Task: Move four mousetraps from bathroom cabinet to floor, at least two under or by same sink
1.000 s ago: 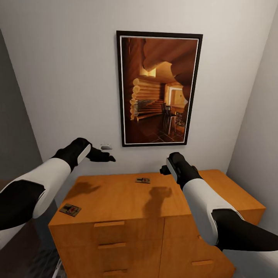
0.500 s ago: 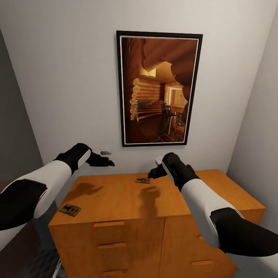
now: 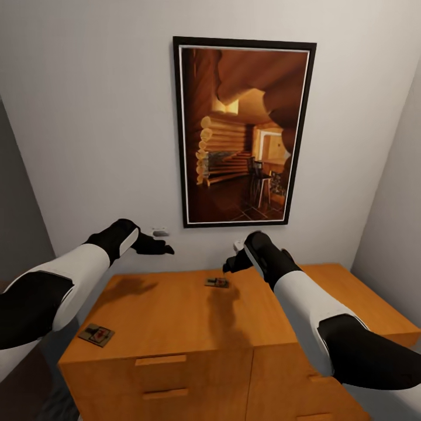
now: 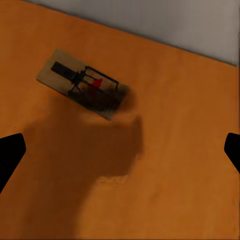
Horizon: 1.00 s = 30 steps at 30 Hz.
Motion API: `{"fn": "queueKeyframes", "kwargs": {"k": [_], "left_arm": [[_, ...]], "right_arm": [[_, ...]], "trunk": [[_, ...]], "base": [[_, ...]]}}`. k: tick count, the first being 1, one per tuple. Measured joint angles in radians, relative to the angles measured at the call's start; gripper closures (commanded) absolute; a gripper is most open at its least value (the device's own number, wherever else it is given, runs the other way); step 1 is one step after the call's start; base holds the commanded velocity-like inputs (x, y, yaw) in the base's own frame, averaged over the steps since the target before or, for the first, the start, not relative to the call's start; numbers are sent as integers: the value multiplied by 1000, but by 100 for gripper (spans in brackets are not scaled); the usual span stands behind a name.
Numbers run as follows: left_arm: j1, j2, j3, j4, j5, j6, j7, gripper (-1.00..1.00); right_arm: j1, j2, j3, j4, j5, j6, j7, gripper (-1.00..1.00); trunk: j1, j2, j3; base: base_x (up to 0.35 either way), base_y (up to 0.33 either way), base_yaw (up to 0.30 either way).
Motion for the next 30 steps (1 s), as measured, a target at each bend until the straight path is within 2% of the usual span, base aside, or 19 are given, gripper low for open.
{"fn": "queueKeyframes", "kwargs": {"k": [7,9,10,11,19,25,30], "left_arm": [[0,-7,0,3,0,0,0,-100],[0,-11,0,3,-1,0,0,-100],[0,-17,0,4,0,0,0,-100],[0,-18,0,4,-1,0,0,-100],[0,-31,0,5,0,-5,0,-100],[0,-37,0,20,3,-49,1,-100],[0,-41,0,46,3,-65,2,-100]], "right_arm": [[0,-5,0,0,-2,1,-1,-100],[0,-16,0,0,-2,1,1,-100],[0,-34,-1,0,-3,2,4,-100],[0,-38,-1,0,-8,3,5,-100],[0,-50,-1,9,-14,5,24,-100],[0,-57,0,14,-11,7,98,-100],[0,-75,0,14,-5,7,169,-100]], "trunk": [[0,0,0],[0,0,0],[1,0,0],[1,0,0],[1,0,0],[1,0,0],[1,0,0]], "base": [[134,0,0],[27,0,0],[13,0,0],[10,0,0],[4,0,0],[0,0,0],[0,0,0]]}}
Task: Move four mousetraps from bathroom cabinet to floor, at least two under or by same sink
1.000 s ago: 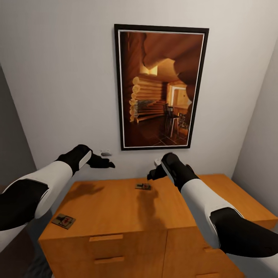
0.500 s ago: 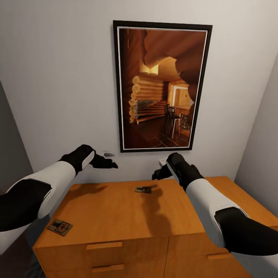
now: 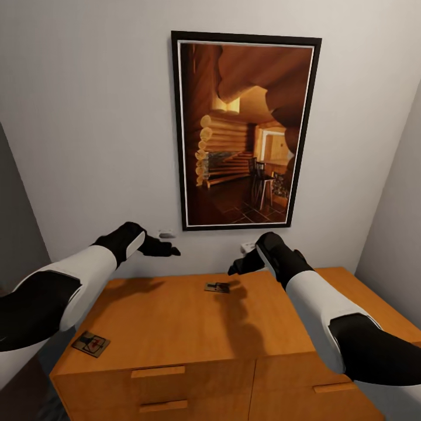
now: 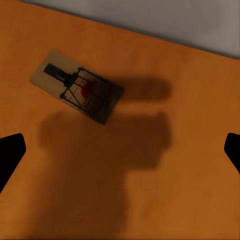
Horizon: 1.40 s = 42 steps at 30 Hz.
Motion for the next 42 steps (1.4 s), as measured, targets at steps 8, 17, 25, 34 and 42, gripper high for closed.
{"fn": "queueKeyframes", "kwargs": {"k": [8,17,25,34,42], "left_arm": [[0,0,0,21,-1,-8,0,-100],[0,0,0,25,2,-9,1,-100],[0,0,0,28,5,-7,1,-100],[0,0,0,56,6,-7,1,-100],[1,6,3,114,11,-31,1,-100]], "right_arm": [[0,-10,2,-3,3,0,48,-100],[0,-10,4,-3,4,0,55,-100],[0,-9,5,-3,4,0,53,-100],[0,-7,7,0,3,0,51,-100],[0,-4,10,3,2,-2,50,-100]], "trunk": [[0,0,0],[0,0,0],[0,0,0],[0,0,0],[0,0,0]], "base": [[0,0,0],[62,0,0],[224,0,0],[71,0,0],[9,0,0]]}}
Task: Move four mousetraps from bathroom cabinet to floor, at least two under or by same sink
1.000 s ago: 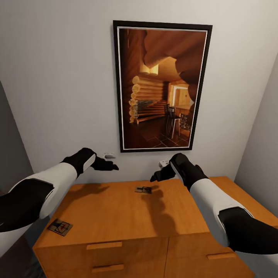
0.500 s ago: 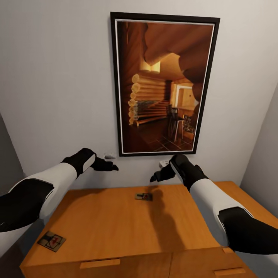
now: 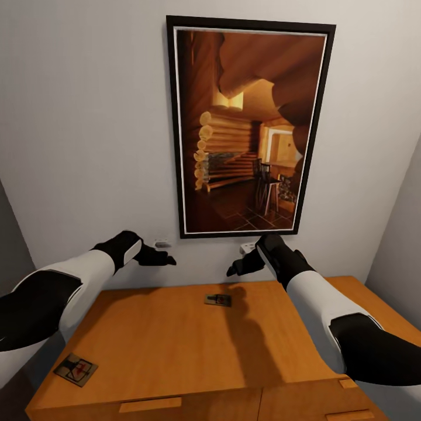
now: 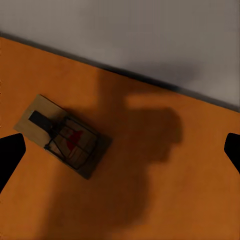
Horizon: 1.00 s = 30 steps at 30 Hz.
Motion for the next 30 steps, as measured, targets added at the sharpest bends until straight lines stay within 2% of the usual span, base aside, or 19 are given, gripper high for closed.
{"fn": "queueKeyframes", "kwargs": {"k": [7,13,19,24,30], "left_arm": [[13,13,1,15,2,-50,0,-100],[69,44,0,18,14,-93,0,-100],[96,84,1,20,45,-120,0,-100],[107,123,1,20,89,-130,0,-100],[134,144,1,21,137,-157,0,-100]], "right_arm": [[0,3,2,3,-1,-5,-1,-100],[0,6,2,3,-2,-8,-1,-100],[0,7,1,4,-3,-10,-3,-100],[0,8,-2,4,-3,-14,-7,-100],[0,8,-5,4,-6,-25,-10,-100]], "trunk": [[0,0,0],[0,0,0],[0,0,0],[0,0,0],[0,0,0]], "base": [[2,0,0],[0,0,0],[0,0,0],[0,0,0],[0,0,0]]}}
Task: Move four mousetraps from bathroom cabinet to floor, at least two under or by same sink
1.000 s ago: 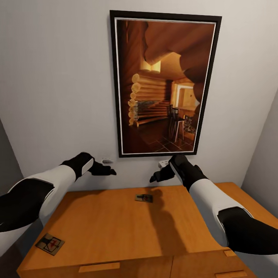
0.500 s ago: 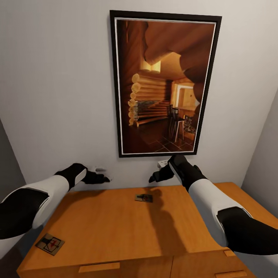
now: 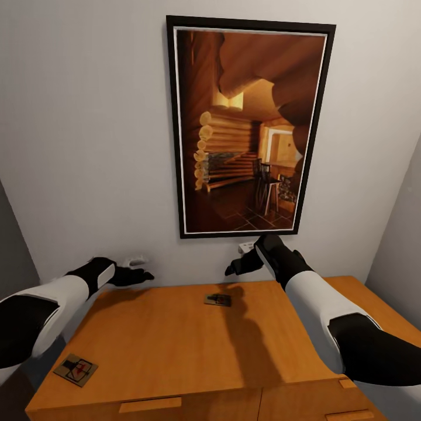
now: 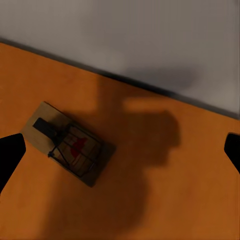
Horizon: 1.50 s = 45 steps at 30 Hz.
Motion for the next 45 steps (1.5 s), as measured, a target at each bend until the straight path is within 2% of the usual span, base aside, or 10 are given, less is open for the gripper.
{"fn": "queueKeyframes", "kwargs": {"k": [5,13,23,45], "left_arm": [[29,6,0,0,17,-63,1,-100],[41,9,2,-8,22,-108,-1,-100],[44,11,1,-13,22,-126,-2,-100],[43,11,4,-19,21,-119,-6,-100]], "right_arm": [[0,0,-2,0,-1,-15,-1,-100],[0,0,-4,0,-3,-24,-1,-100],[0,0,-5,0,-6,-25,3,-100],[0,-2,-6,0,-5,-25,10,-100]], "trunk": [[0,0,0],[0,0,0],[0,0,0],[0,0,0]], "base": [[0,0,0],[0,0,0],[0,0,0],[0,0,0]]}}
